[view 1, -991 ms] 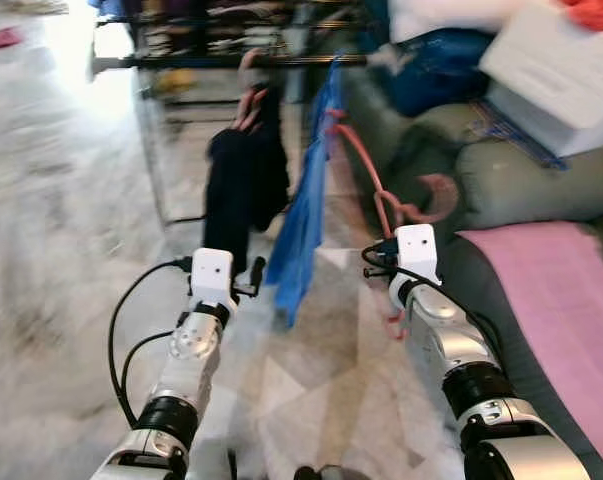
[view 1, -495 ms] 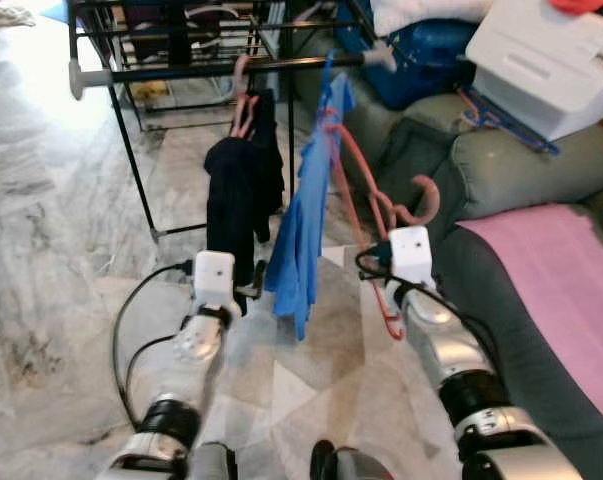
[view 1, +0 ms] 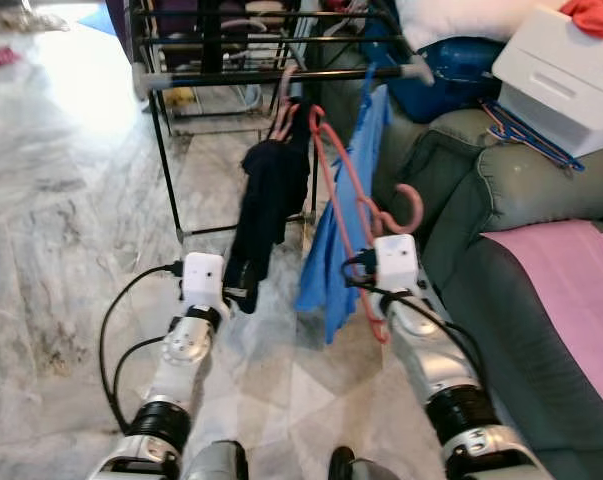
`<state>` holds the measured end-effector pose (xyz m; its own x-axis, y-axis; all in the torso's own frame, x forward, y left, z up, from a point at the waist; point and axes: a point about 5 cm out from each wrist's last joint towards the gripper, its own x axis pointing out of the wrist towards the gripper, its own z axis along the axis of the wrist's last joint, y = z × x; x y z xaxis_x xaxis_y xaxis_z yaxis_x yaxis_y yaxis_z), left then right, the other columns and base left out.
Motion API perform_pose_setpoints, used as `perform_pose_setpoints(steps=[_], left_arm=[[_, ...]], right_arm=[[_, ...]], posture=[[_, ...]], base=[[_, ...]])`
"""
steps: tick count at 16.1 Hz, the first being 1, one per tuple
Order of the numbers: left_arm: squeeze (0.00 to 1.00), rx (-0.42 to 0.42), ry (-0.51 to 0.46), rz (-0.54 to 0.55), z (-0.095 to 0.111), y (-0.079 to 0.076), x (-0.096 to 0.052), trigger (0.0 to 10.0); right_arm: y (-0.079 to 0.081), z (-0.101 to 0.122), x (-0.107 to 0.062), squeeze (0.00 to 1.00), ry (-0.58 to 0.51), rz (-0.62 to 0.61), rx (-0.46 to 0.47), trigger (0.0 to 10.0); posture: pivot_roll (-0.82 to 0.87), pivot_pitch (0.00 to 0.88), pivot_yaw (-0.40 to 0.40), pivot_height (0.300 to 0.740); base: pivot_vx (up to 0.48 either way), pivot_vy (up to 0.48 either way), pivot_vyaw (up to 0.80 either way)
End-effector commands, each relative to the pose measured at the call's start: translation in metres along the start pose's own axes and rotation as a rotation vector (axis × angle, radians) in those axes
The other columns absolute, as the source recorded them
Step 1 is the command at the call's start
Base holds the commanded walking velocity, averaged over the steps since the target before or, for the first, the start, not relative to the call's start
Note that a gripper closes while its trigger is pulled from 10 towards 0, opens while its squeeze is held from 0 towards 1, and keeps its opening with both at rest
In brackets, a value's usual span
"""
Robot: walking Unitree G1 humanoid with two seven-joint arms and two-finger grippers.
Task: Hang hanger
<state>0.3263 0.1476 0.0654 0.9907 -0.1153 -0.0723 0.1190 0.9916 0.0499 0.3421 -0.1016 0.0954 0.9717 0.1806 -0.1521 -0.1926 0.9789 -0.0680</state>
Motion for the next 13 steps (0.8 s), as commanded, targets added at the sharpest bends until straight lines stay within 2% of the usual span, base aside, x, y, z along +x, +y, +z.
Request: perform_pose_setpoints(steps=[1,9,11,13], left_arm=[[0.0,-0.001,-0.009,-0.009,0.001,-0.006,0.0,10.0],[0.0,0.029,0.01,0.035,-0.001,0.001,0.0,10.0],[0.0,0.059,0.01,0.064,-0.001,0.004,0.0,10.0],[0.0,0.054,0.008,0.077,-0.001,0.006,0.0,10.0]], right_arm=[[-0.008,0.003,-0.001,0.0,-0.021,-0.018,-0.012,10.0],[0.002,0.005,0.0,0.0,-0.018,0.037,-0.006,10.0],[0.006,0.005,-0.001,0.0,-0.02,0.063,0.002,10.0],[0.007,0.004,-0.001,0.0,-0.02,0.068,0.0,10.0]], posture=[[0.08,0.188,-0.093,0.74],[0.09,0.183,-0.092,0.74],[0.09,0.183,-0.091,0.74],[0.09,0.183,-0.091,0.74]], base=[[0.0,0.48,0.0],[0.0,0.48,0.0],[0.0,0.48,0.0],[0.0,0.465,0.43]])
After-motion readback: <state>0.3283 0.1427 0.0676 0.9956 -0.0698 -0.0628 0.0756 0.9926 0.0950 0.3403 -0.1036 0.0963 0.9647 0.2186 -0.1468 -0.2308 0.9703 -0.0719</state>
